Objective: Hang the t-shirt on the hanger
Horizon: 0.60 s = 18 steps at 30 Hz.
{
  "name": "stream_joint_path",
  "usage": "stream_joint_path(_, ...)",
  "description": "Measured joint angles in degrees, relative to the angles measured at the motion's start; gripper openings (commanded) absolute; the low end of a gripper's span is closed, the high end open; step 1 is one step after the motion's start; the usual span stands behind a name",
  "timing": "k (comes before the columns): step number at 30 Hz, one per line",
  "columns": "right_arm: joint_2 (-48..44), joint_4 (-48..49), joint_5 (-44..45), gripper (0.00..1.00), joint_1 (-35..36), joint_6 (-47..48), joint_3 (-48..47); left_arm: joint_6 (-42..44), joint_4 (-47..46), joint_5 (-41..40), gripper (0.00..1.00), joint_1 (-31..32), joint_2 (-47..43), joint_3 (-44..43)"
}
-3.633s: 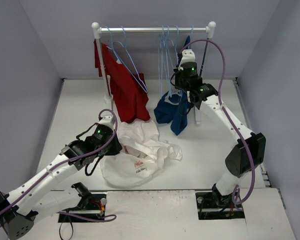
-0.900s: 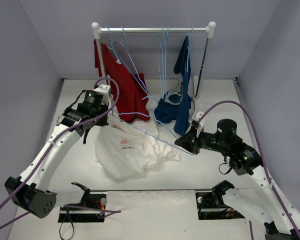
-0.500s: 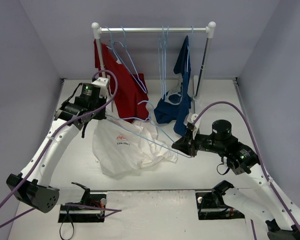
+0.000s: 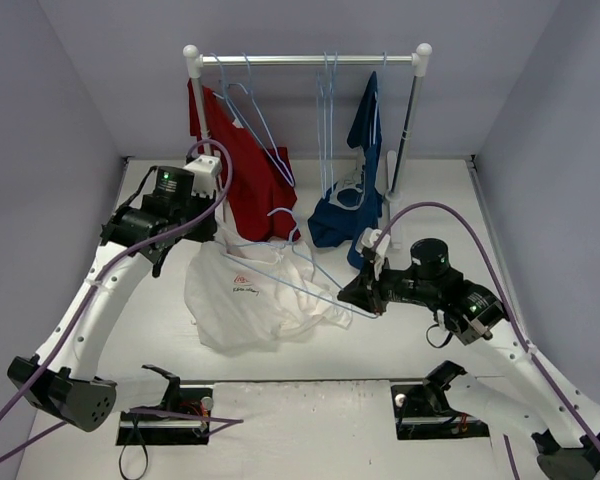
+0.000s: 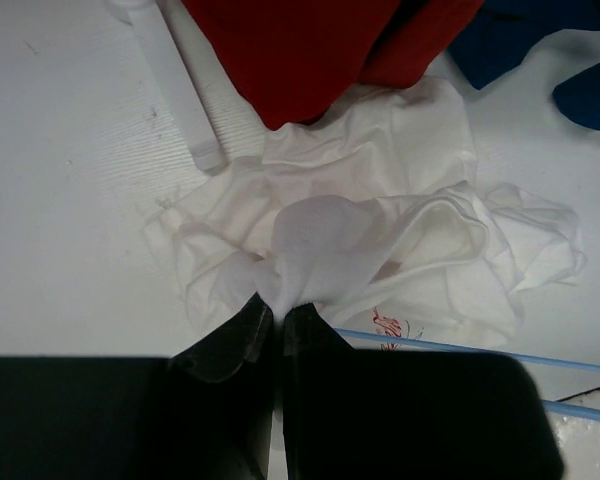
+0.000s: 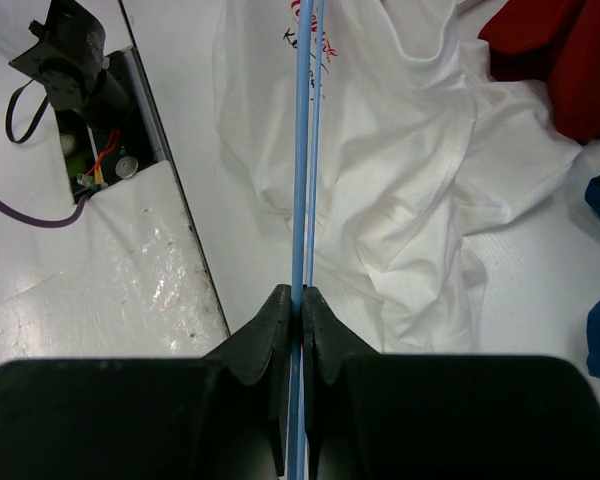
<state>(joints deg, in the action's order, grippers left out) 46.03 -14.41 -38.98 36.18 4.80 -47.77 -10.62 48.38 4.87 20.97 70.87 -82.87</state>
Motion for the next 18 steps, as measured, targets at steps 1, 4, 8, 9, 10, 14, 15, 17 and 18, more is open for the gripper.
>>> stream_joint_path(1, 0.7, 0.0, 0.0, 0.00, 0.4, 0.0, -0.3, 0.1, 0.1, 0.6, 0.00, 0.0, -0.4, 0.0)
stream_joint_path(4, 2.3, -0.1, 0.0, 0.00, 1.6, 0.1, -1.7, 0.4, 0.8, 2.4, 0.00, 0.0, -1.1, -0.3)
stream_joint_path(8, 3.7, 0.0, 0.0, 0.00, 2.2, 0.7, -5.5, 0.5, 1.9, 4.9, 0.00, 0.0, -1.1, -1.8)
stream_joint_path(9, 3.9, 0.1, 0.0, 0.00, 2.2, 1.0, -6.4, 0.5, 2.0, 5.5, 0.00, 0.0, -1.1, -2.3)
stream_joint_path(10, 4.1, 0.1, 0.0, 0.00, 2.2, 1.2, -7.4, 0.5, 2.1, 6.0, 0.00, 0.0, -1.1, -2.8)
stream_joint_path(14, 5.5, 0.6, -0.6, 0.00, 2.2, 1.8, -10.3, 0.4, 3.4, 7.7, 0.00, 0.0, -1.2, -6.2)
stream_joint_path(15, 6.0, 0.8, -0.9, 0.00, 2.2, 1.9, -10.9, 0.4, 3.9, 8.1, 0.00, 0.0, -1.2, -7.6)
stream_joint_path(17, 7.0, 1.6, -1.5, 0.00, 2.2, 2.0, -11.8, 0.3, 5.5, 9.0, 0.00, 0.0, -1.2, -11.4)
stream_joint_path(18, 7.5, 2.3, -1.8, 0.00, 2.2, 1.9, -12.1, 0.3, 6.1, 9.6, 0.00, 0.0, -1.0, -13.5)
